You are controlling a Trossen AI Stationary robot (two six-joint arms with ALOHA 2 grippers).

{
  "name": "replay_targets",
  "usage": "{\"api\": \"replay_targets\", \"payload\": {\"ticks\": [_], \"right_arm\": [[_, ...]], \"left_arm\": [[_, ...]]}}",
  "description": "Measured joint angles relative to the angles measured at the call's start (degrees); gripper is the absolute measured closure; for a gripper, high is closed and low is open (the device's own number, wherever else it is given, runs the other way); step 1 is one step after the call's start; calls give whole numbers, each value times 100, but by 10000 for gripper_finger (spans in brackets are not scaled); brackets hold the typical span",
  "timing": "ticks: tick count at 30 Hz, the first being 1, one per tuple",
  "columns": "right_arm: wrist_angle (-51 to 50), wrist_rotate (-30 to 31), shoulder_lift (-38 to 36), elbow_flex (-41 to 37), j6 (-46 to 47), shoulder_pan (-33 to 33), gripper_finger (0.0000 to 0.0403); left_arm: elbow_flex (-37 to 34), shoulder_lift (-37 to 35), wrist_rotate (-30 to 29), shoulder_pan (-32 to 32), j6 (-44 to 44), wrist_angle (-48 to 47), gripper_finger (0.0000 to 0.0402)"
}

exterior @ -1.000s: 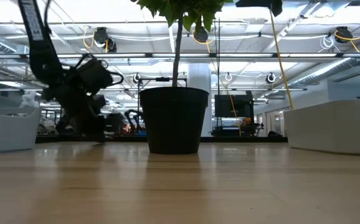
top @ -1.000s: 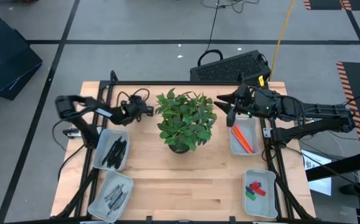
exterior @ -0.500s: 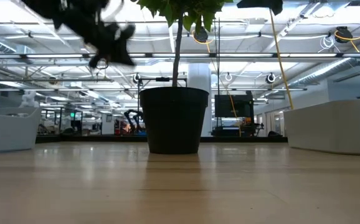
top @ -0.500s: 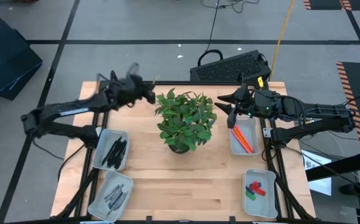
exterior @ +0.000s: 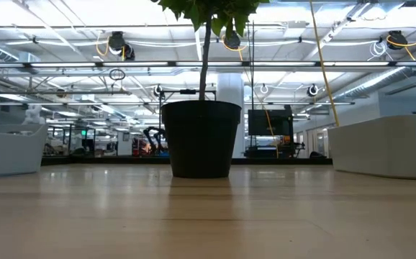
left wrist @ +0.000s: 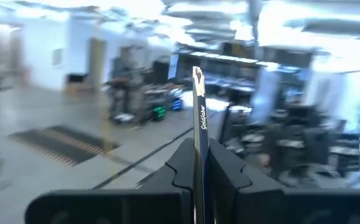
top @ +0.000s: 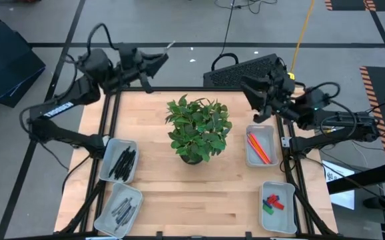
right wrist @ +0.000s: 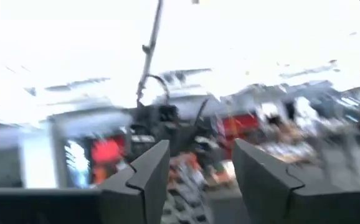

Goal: Sort crayons/erasers/pens/pencils in bins
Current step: Put the blue pencil into the top right gray bin

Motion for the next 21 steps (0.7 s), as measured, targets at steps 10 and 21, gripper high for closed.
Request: {"api": "replay_targets", "payload": {"ticks": [10,21], "right_arm": [[1034,-923,377,0,-92,139,203],[1037,-923,606,0,-241,227,220]], "left_arm": [[1649,1685,801,-1109,315,1,378],[2300,2861,807,-1701,470,241,378]]}}
